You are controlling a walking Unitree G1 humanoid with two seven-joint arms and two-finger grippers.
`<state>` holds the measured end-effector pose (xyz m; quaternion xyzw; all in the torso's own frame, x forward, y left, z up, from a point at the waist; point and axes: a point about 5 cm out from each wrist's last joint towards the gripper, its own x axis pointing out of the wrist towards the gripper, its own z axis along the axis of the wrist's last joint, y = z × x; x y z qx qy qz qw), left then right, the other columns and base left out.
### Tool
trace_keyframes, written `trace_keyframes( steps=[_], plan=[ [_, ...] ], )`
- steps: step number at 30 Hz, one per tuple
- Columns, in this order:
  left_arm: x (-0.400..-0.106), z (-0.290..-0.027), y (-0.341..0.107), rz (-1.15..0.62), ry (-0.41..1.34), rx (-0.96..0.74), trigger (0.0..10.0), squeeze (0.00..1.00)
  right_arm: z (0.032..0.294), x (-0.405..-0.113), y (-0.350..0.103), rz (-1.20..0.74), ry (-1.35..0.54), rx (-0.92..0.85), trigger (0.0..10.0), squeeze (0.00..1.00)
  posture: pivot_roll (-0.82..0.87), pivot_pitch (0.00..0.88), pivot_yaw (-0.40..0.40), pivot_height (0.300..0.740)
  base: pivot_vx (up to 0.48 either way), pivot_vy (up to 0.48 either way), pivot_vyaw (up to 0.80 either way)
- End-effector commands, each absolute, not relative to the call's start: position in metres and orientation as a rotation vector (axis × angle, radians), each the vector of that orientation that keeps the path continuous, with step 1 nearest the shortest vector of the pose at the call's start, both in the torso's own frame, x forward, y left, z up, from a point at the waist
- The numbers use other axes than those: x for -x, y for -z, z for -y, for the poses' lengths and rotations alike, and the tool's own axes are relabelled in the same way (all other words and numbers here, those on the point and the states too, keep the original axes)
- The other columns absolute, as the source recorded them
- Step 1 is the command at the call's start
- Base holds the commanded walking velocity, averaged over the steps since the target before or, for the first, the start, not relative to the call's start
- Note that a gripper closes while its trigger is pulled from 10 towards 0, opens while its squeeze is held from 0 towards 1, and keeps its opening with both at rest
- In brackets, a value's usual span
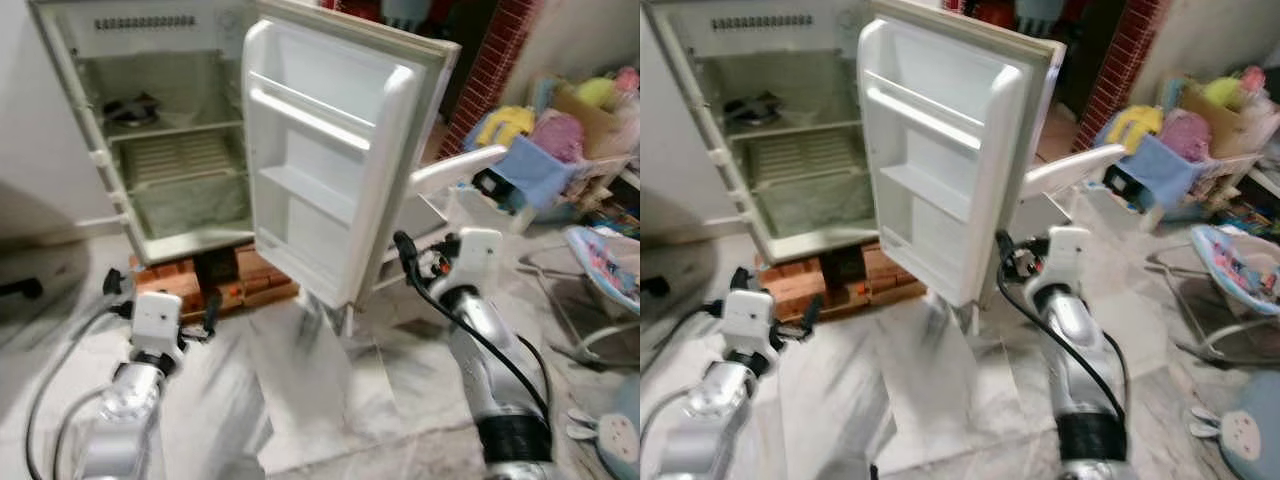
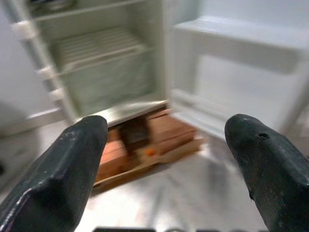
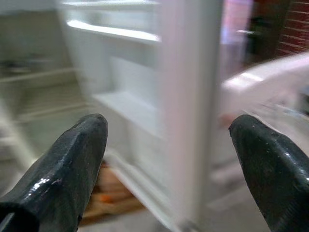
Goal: Restocking fridge
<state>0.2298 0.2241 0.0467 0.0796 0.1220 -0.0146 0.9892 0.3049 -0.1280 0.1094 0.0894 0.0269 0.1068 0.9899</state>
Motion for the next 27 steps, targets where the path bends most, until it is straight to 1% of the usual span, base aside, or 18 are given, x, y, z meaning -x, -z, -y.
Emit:
trace_keyframes(
  steps=[1, 2, 7, 10, 15, 17, 23, 27],
  plan=[
    [-0.234, -0.214, -0.049, -0.226, 0.055, -0.153, 10.0, 0.00, 0.140, -0.307, -0.116, -0.018, -0.197, -0.160, 10.0, 0.00, 0.18, 0.000, -0.087, 0.740, 0.480, 0.000, 0.00],
    [-0.234, -0.214, -0.048, -0.231, 0.062, -0.165, 10.0, 0.00, 0.140, -0.308, -0.118, -0.004, -0.208, -0.142, 10.0, 0.00, 0.18, 0.000, -0.087, 0.740, 0.480, 0.000, 0.00],
    [-0.235, -0.212, -0.047, -0.236, 0.071, -0.177, 10.0, 0.00, 0.141, -0.312, -0.125, 0.027, -0.200, -0.158, 10.0, 0.00, 0.18, 0.000, -0.087, 0.740, 0.478, 0.000, 0.76],
    [-0.234, -0.211, -0.045, -0.242, 0.075, -0.182, 10.0, 0.00, 0.141, -0.312, -0.125, 0.028, -0.197, -0.158, 10.0, 0.00, 0.18, 0.000, -0.087, 0.740, 0.467, 0.000, 0.52],
    [-0.232, -0.210, -0.043, -0.258, 0.081, -0.183, 10.0, 0.00, 0.140, -0.313, -0.124, 0.028, -0.196, -0.152, 10.0, 0.00, 0.18, 0.000, -0.087, 0.740, 0.443, 0.000, 0.00],
    [-0.231, -0.210, -0.041, -0.267, 0.065, -0.144, 10.0, 0.00, 0.141, -0.314, -0.124, 0.030, -0.193, -0.149, 10.0, 0.00, 0.18, 0.000, -0.087, 0.740, 0.375, -0.296, 0.00],
    [-0.226, -0.208, -0.040, -0.276, 0.074, -0.123, 10.0, 0.00, 0.145, -0.315, -0.125, 0.038, -0.186, -0.147, 10.0, 0.00, 0.19, 0.000, -0.087, 0.740, 0.000, -0.041, 0.00],
    [-0.224, -0.209, -0.041, -0.274, 0.075, -0.129, 10.0, 0.00, 0.146, -0.309, -0.119, 0.018, -0.205, -0.145, 10.0, 0.00, 0.19, 0.000, -0.089, 0.740, 0.000, 0.000, 0.00]
  ],
)
